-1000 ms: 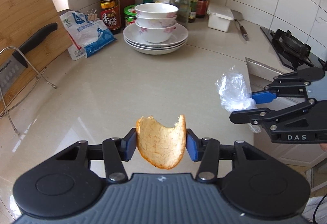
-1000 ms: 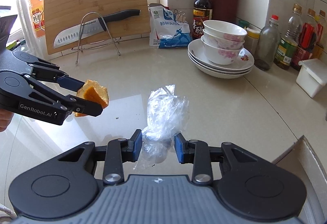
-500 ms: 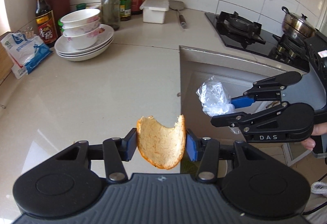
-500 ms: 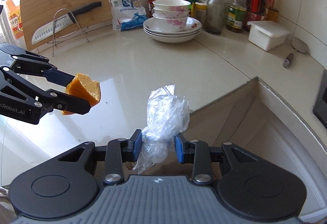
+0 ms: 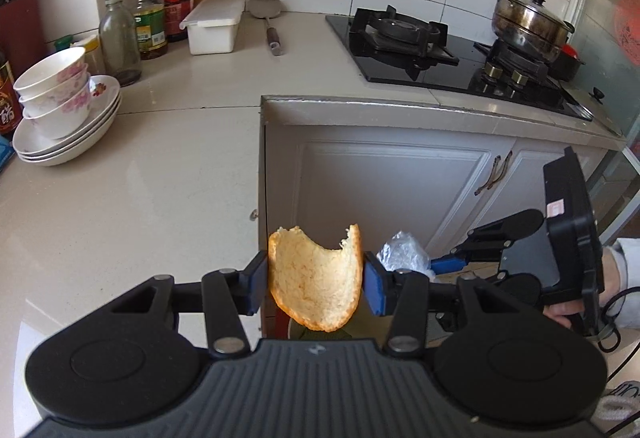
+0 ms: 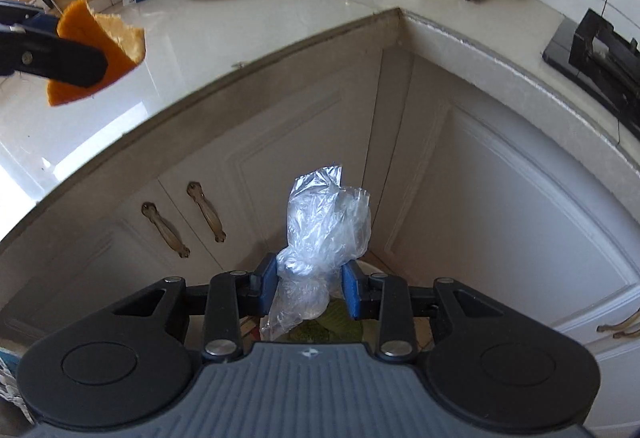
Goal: Collect trash
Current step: 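Open the right gripper to drop the bag while the left releases the crust into the bucket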
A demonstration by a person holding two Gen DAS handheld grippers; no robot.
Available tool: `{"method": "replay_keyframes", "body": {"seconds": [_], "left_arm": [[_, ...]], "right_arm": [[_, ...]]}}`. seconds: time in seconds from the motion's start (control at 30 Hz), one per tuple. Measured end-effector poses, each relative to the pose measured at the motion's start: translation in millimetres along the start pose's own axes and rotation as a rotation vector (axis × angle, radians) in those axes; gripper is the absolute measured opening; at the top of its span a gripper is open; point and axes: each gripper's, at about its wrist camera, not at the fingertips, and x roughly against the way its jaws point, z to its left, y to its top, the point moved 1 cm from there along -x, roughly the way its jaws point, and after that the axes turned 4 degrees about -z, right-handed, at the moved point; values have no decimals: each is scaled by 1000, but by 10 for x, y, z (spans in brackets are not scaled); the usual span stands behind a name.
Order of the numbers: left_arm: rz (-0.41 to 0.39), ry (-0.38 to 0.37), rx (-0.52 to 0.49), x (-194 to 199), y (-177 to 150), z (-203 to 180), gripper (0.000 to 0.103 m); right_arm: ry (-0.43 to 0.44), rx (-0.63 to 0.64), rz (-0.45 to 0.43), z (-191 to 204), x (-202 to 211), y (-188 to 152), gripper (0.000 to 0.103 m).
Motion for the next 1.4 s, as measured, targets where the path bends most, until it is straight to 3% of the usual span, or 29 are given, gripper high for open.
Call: {"method": "replay_keyframes", "body": {"seconds": [0.4, 0.47, 0.53, 0.6, 0.73, 1.2, 1.4], "left_arm": [[43, -13, -67, -385, 81, -247, 47], [49, -8, -77, -440, 85, -283, 47], [57, -8, -83, -500, 83, -322, 47], [67, -5, -87, -559, 67, -350, 47], [89, -12, -78, -703, 32, -425, 47], [141, -28, -51, -1218, -108, -723, 47], [198, -37, -32, -1562, -255, -844, 47]], "right_arm": [[20, -50, 106, -172, -899, -482, 40], [38, -60, 110, -187, -996, -532, 49], [47, -65, 98, -187, -1049, -562, 75], [46, -71, 75, -193, -1076, -570, 91], [50, -100, 52, -247, -1052, -550, 99], [-3, -138, 31, -491, -641, -670, 103], [-56, -155, 28, -577, -449, -828, 103]]}}
